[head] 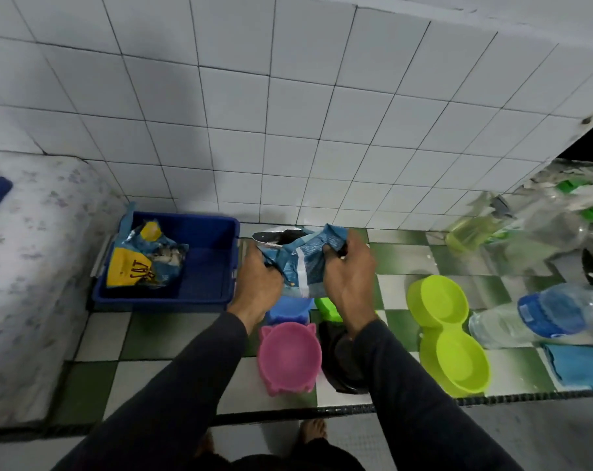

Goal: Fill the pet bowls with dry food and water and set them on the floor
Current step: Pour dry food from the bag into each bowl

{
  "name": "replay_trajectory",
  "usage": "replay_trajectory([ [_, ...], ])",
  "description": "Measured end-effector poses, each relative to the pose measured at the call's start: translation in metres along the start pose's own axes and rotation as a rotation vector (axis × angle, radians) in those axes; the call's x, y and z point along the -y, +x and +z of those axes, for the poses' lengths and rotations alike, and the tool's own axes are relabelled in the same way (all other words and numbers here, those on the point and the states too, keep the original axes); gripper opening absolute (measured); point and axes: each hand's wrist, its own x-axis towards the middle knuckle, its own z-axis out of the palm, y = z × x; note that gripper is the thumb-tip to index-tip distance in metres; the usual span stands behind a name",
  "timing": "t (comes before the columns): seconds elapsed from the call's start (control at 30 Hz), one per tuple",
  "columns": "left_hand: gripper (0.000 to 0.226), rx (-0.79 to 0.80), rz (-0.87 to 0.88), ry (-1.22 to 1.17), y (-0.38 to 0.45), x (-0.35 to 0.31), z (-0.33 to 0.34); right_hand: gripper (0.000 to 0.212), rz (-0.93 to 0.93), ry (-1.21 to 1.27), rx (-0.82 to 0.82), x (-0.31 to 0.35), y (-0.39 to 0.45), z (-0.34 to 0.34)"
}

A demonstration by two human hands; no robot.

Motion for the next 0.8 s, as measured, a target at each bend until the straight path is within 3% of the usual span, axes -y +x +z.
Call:
replay_trajectory([
  [0.4,0.041,-0.095,-0.107,-0.226,-0.007,0.014,0.113,0.015,-0.08,-0.061,0.167,-0.074,0.057,-0.05],
  [0.6,0.045,-0.096,-0.161,-0.355,0.009,0.043,0.144,0.007,-0.156,-0.096,0.207,-0.086,0.07,-0.052],
  [0.8,0.036,-0.097,-0.235,-0.518,-0.009,0.014,0.151,0.016,-0.272,-0.177,0.213,-0.086,0.073,-0.052],
])
